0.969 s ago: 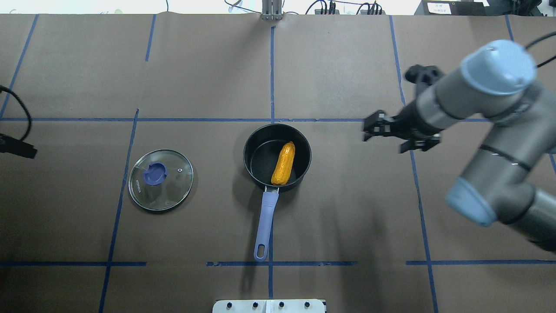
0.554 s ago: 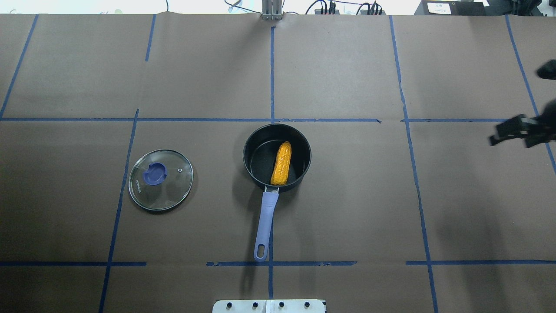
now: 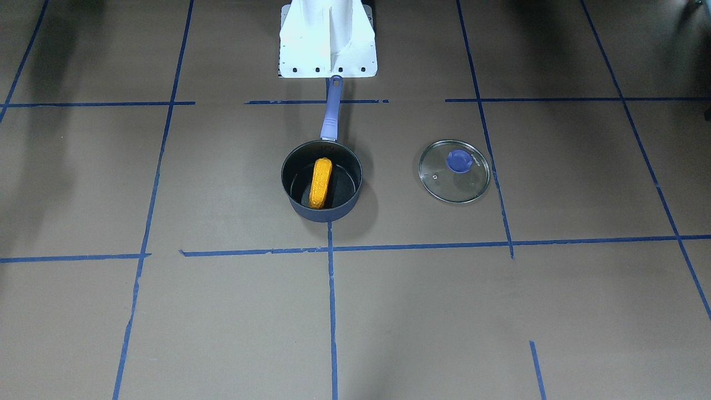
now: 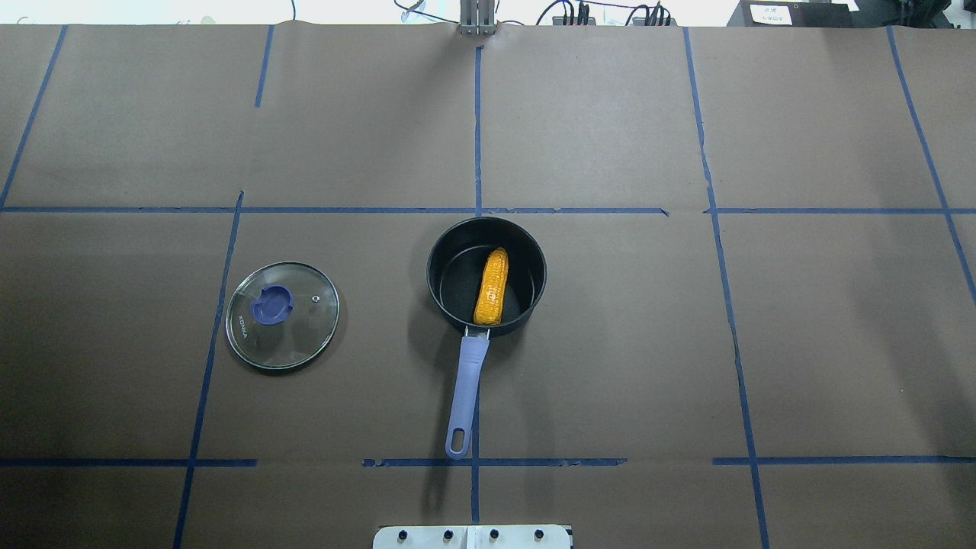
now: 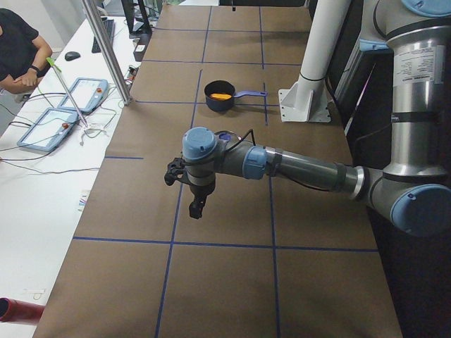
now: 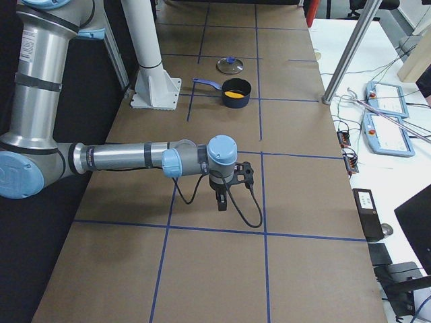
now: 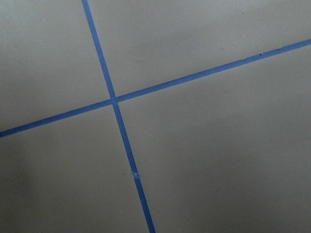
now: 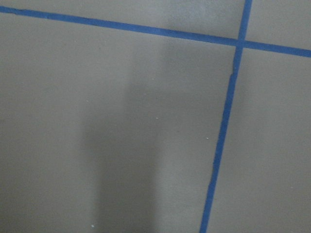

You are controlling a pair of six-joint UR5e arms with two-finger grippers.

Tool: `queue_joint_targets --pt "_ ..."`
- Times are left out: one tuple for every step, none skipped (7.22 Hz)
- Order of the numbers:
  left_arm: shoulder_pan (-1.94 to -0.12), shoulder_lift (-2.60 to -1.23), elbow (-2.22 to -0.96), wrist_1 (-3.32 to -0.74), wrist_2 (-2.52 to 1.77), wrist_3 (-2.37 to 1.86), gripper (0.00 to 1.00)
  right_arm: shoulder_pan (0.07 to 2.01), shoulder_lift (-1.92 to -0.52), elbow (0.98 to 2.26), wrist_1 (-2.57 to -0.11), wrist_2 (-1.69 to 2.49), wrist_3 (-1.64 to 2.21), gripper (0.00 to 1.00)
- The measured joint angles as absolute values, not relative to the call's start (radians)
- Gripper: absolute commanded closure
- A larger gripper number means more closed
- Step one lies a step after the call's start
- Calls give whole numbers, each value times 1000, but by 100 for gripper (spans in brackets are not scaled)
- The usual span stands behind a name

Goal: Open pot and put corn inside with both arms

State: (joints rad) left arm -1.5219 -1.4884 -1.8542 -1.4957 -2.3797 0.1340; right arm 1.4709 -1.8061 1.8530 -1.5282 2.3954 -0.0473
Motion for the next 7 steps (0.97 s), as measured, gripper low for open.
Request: queue_joint_targets --pt "-1547 -1487 -1841 -1488 -2391 158 0 1512 -1807 1829 -1558 2385 -139 0" --pt "-1564 -1480 -1828 -1484 -2395 194 0 1531 -1806 1817 -1573 2362 -183 0" --pt "-1574 -1474 -1814 -1481 -2395 215 0 1538 -1808 1811 -1579 2344 -201 0" --pt "-1577 -1470 -1792 -1481 -2396 224 0 1541 -1813 1811 -1580 2339 -208 0" --pt "-1579 -1468 -1776 -1482 -2396 226 0 1541 -1819 1812 -1580 2341 -209 0" --pt "-1581 -1462 -1770 -1485 -2397 226 0 1542 -1821 1813 -1578 2345 -210 0" --pt "-1580 -1453 -1768 -1492 -2396 225 0 1542 -1822 1814 -1576 2350 -210 0"
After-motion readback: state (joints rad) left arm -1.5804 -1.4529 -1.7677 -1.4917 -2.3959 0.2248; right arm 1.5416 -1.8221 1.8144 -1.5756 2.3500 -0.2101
